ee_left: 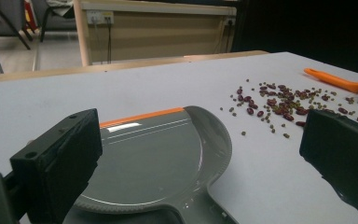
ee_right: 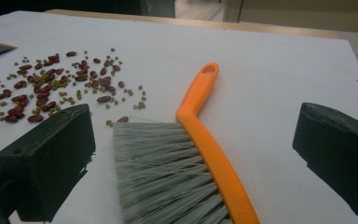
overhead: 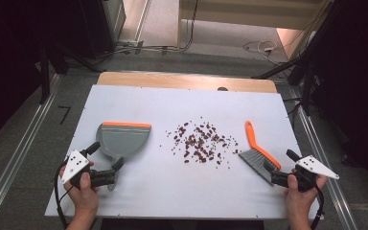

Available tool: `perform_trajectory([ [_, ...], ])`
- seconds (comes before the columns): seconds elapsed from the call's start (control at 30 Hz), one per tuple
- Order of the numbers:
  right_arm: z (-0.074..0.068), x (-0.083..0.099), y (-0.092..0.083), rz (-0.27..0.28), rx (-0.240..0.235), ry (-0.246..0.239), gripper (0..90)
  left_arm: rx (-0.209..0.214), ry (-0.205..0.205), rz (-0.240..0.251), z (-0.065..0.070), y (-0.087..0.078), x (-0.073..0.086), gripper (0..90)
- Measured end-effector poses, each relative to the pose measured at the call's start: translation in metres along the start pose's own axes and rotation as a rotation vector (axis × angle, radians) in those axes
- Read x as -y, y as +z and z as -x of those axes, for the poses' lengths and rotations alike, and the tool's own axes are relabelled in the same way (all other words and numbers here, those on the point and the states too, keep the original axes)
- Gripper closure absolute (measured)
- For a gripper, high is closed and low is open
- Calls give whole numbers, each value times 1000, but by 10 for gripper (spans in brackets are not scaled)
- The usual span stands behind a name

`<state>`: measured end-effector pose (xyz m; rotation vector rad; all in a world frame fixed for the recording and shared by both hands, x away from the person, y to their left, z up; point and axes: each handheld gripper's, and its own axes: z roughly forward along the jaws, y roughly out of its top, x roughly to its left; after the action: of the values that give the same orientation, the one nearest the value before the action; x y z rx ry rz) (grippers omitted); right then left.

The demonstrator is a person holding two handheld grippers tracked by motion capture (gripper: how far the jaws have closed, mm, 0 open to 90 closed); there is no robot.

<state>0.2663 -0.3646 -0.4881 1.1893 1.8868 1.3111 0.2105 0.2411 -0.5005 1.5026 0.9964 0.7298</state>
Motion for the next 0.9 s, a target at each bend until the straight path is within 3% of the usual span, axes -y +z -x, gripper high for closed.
perform_trajectory([
  [0.1,-3,-6,-1,1,9,-11,0,-2,-1,-4,0,1,0,0],
  [0.23,-7,-16,-2,5,-7,15,0,-3,1,-6,0,2,1,0],
  [0.43,-18,-29,-3,10,-24,-20,0,4,15,-12,2,1,1,0],
  [0.6,-11,-20,0,11,-6,7,0,7,20,-13,2,1,1,0],
  [0.83,2,-2,5,-30,-17,16,0,7,17,-15,2,2,2,0],
  [0.9,3,-1,6,-28,-27,39,0,7,17,-17,2,2,2,0],
])
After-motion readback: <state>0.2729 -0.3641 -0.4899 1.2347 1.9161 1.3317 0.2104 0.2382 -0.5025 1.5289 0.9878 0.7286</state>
